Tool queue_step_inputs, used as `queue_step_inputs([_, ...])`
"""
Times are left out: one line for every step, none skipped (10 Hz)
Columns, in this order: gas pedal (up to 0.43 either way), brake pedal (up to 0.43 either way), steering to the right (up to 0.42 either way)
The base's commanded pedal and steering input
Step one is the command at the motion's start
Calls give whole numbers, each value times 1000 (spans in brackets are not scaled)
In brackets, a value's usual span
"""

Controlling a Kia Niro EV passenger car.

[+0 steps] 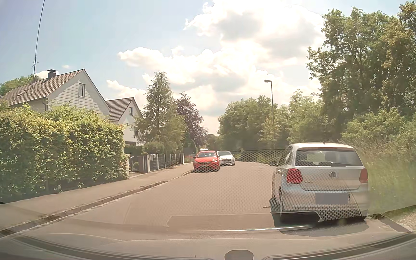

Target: Follow the waypoints while adhering to traffic rules and regulations

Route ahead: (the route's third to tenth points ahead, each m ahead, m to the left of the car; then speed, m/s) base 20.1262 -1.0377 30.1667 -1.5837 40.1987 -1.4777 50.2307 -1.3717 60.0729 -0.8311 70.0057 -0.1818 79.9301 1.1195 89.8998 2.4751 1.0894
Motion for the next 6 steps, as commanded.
queue_step_inputs([0,183,-407])
queue_step_inputs([0,250,-381])
queue_step_inputs([0,274,-367])
queue_step_inputs([0,287,-349])
queue_step_inputs([0,293,-338])
queue_step_inputs([0,293,-330])
